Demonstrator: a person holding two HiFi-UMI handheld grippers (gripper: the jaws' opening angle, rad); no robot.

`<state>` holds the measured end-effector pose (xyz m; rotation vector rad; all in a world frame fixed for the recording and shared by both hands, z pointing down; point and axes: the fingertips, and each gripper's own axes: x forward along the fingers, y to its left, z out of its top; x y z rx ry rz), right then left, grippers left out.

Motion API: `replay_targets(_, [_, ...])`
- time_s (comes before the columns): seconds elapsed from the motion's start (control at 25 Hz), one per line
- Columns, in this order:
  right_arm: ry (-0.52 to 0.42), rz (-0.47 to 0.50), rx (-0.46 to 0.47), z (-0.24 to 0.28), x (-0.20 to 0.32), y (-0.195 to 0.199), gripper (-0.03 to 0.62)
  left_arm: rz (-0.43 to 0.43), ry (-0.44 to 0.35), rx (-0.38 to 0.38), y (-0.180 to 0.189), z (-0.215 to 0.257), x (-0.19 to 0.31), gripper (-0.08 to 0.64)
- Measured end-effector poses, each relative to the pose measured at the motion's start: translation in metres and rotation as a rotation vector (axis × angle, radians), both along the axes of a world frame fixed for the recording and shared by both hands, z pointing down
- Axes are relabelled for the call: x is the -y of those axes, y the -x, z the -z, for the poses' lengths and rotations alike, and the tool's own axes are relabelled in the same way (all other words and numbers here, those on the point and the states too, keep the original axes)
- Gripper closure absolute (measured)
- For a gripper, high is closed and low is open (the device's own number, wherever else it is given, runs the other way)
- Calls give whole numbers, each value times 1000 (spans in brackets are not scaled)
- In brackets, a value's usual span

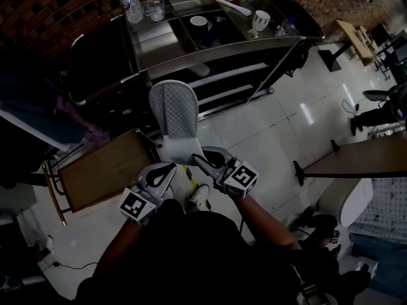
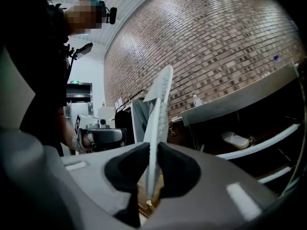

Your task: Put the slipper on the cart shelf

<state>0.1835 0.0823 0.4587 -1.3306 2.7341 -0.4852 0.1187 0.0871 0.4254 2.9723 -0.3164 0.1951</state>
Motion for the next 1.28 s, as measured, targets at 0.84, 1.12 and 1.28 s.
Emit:
replay_targets(0.84, [102,35,-56,-22,49,27,534,-92,-18,-46,1,-13,75,560])
replay_targets(1.12, [132,18,-59,-43,54,18,534,-110,-23,-61,-6,-15,87,560])
replay_targets(1.28, [186,39,-42,-73,52,5,534,-83,-5,-48,-12,-18,90,560])
